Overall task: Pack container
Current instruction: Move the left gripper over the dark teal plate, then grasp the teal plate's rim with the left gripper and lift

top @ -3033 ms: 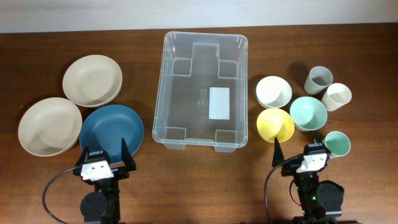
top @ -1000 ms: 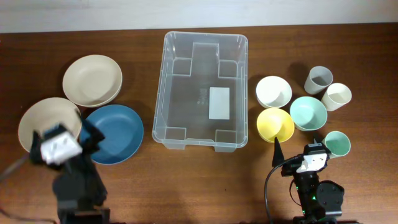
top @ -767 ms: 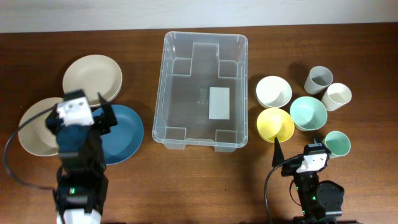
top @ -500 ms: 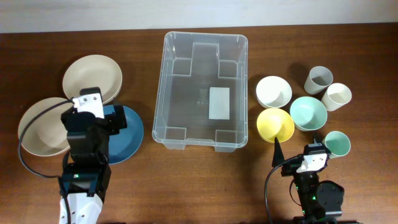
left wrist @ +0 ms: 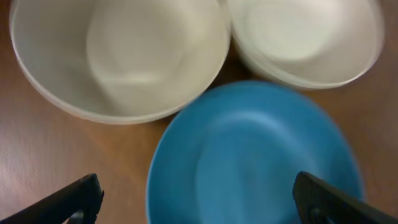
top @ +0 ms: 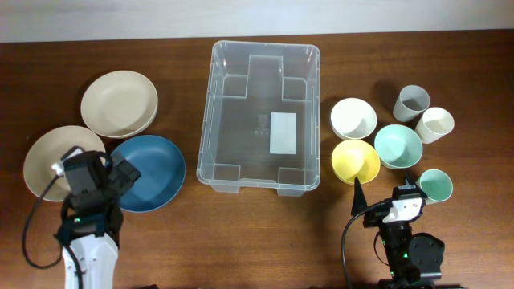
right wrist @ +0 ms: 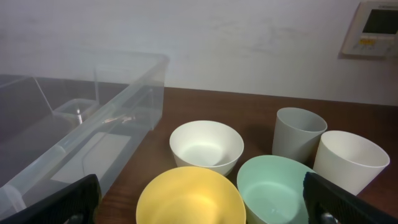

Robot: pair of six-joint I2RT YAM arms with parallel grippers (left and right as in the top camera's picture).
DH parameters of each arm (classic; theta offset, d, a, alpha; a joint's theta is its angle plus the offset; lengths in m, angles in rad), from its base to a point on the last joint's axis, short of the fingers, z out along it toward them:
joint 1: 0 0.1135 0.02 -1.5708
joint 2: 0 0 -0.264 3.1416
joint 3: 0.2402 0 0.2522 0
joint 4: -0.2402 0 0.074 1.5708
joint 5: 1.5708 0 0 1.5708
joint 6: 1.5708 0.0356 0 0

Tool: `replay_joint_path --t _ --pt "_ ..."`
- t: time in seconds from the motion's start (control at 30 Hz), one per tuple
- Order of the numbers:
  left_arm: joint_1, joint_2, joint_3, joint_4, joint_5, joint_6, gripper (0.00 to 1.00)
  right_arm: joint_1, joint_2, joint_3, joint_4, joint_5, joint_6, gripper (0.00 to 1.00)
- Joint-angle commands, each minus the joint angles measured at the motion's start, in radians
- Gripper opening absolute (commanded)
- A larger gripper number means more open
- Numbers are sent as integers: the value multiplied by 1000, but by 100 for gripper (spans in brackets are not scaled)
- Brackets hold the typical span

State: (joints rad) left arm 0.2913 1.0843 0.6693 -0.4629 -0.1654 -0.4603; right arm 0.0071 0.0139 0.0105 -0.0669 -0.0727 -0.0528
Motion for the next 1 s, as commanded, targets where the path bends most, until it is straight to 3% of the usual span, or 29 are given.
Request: replay_joint_path --t 0.0,0.47,0.83,0.9,0.97 --pt "36 45 17 -21 98 -44 100 -1 -8 -5 -5 2 2 99" --pt "54 209 10 -98 125 -44 100 -1 -8 -5 -5 2 2 99" --pt "54 387 -14 11 126 -45 99 -1 -8 -5 -5 1 2 99" --pt "54 402 -14 20 131 -46 90 -1 -8 -5 -5 2 2 99" --pt "54 404 -14 23 146 -48 67 -1 -8 -5 -5 2 2 99"
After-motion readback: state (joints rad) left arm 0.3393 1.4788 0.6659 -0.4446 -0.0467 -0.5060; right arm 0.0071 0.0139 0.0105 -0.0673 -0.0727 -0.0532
